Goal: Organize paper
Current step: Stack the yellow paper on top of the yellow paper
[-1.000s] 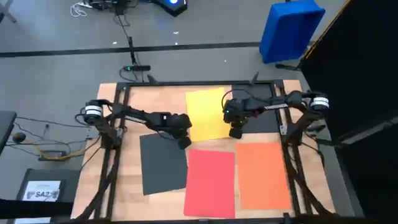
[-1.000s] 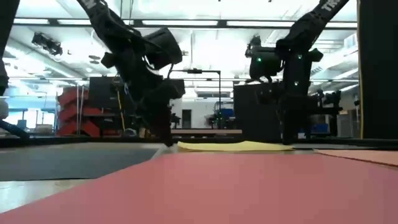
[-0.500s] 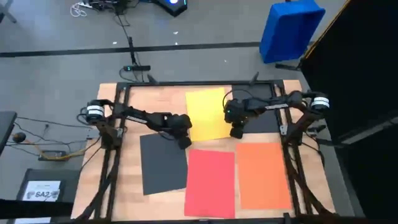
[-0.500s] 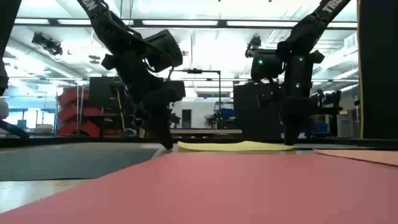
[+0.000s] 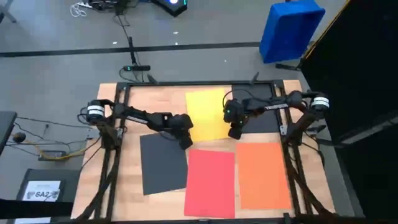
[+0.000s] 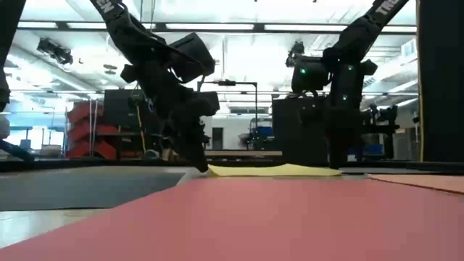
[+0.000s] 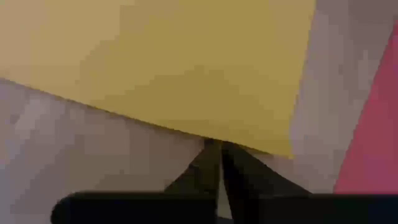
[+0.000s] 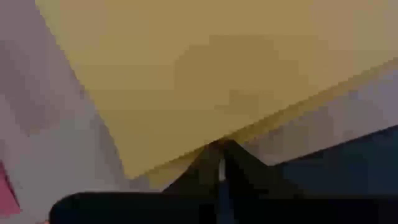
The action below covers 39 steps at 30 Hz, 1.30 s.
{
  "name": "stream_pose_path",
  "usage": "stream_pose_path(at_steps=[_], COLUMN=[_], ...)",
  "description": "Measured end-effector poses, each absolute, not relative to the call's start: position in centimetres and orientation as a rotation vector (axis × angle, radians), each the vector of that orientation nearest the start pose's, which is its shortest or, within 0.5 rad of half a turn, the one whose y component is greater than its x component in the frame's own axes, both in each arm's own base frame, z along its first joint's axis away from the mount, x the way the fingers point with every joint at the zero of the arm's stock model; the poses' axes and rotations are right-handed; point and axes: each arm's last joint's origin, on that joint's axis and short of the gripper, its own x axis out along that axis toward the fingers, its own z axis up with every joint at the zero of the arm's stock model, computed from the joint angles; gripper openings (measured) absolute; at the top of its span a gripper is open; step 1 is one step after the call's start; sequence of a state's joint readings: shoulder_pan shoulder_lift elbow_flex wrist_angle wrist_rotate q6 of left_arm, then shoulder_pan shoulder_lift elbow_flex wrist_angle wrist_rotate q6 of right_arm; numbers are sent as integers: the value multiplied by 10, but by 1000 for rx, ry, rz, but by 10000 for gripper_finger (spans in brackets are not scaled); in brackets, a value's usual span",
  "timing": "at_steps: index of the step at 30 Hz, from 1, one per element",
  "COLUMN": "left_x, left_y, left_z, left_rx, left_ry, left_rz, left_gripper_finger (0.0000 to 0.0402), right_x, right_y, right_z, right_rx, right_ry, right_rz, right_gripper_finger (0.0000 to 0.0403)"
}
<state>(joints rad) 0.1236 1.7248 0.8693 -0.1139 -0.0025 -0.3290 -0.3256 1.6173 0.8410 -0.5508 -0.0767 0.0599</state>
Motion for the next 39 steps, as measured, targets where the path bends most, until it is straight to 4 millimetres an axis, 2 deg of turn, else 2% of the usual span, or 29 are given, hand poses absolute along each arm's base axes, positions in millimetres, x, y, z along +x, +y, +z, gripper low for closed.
stream_pose_path(at_steps=[21,28,31,39], left_x=[318,318,318,318], left_y=[40,40,40,40], left_z=[139,139,139,139], left_rx=[-360,-373,-373,-375], left_ry=[950,950,950,950], left_rz=[276,283,283,285], left_gripper_finger=[0,0,0,0], right_x=[260,269,270,259], right_y=[-80,-76,-76,-79], right_z=[148,132,131,152], right_rx=[199,177,177,180], right_ry=[1348,1377,1371,1329], right_rz=[-188,-159,-158,-209], right_gripper_finger=[0,0,0,0])
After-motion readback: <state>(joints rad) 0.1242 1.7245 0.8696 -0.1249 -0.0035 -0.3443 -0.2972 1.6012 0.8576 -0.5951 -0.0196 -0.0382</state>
